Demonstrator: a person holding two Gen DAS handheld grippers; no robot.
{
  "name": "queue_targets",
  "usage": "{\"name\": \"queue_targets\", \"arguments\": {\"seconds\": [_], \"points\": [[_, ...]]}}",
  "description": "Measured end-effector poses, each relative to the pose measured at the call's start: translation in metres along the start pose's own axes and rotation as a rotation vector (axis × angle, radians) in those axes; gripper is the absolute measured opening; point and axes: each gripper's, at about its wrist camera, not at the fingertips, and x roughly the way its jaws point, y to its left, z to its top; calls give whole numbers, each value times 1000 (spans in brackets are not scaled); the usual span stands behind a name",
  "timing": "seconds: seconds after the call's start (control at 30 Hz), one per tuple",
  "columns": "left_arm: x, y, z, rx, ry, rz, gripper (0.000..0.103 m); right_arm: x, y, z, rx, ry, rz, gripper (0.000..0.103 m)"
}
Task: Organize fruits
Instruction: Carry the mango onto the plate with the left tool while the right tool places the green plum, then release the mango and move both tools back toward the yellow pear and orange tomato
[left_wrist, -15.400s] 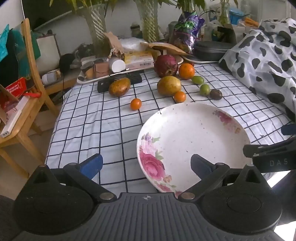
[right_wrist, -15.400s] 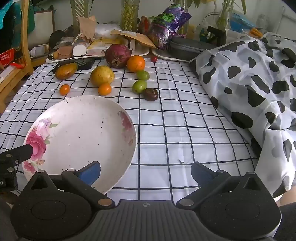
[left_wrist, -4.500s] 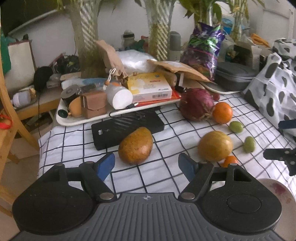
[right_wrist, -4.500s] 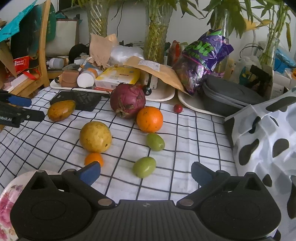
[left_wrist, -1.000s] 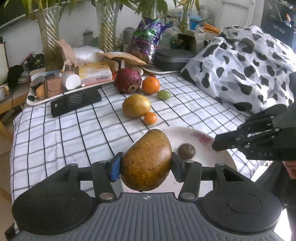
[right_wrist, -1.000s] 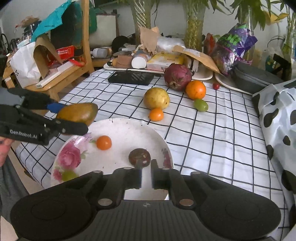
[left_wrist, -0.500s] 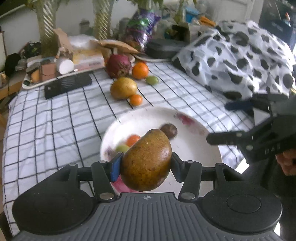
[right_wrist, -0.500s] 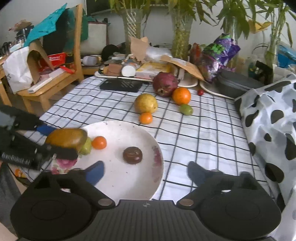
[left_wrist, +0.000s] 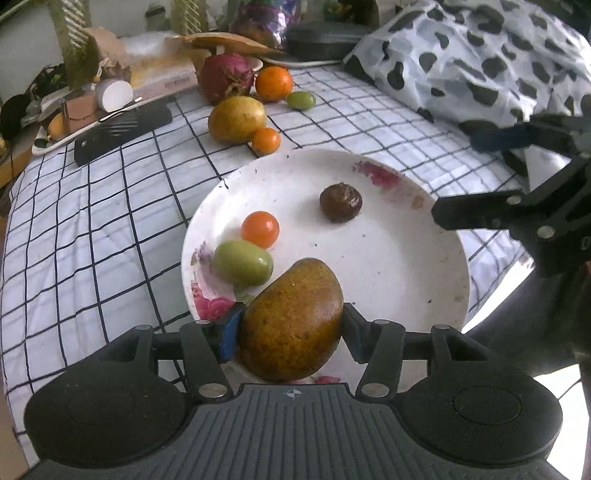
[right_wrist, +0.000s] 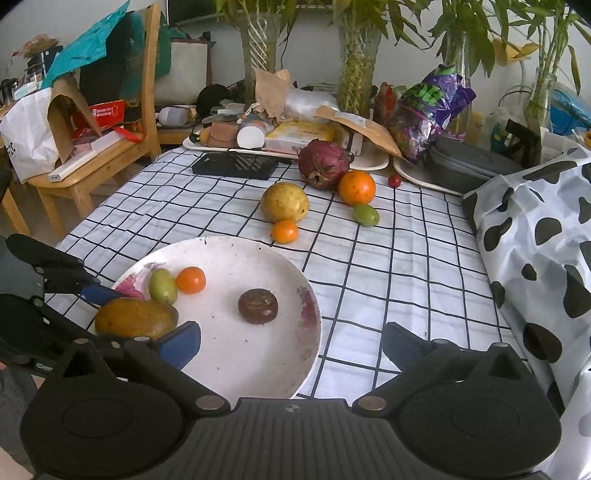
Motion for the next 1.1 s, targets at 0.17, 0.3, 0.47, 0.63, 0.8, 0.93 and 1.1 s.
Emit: {"name": "queue_targets", "arguments": {"seconds": [0.17, 0.3, 0.47, 0.63, 0.8, 0.93, 1.1], "points": [[-4, -4, 0, 26, -16, 36, 70, 2, 0, -2, -2, 18, -5, 103], [-11, 0, 2, -5, -31, 38, 70, 5, -1, -3, 8, 43, -5, 103], [-18, -2, 1, -24, -51, 54, 70, 9, 1, -5, -7, 69, -11, 103], [-17, -7, 3, -3, -59, 58, 70, 15, 5, -6, -34, 98, -23, 103], [-19, -4, 5, -11, -81, 54, 70, 18, 9, -6, -58, 110, -31, 103], [-22, -2, 6, -28, -99, 57, 70, 19, 10, -6, -63, 114, -35, 103], [-25, -1, 8, -45, -115, 67, 70, 18, 8, -5, -46, 108, -42, 103]]}}
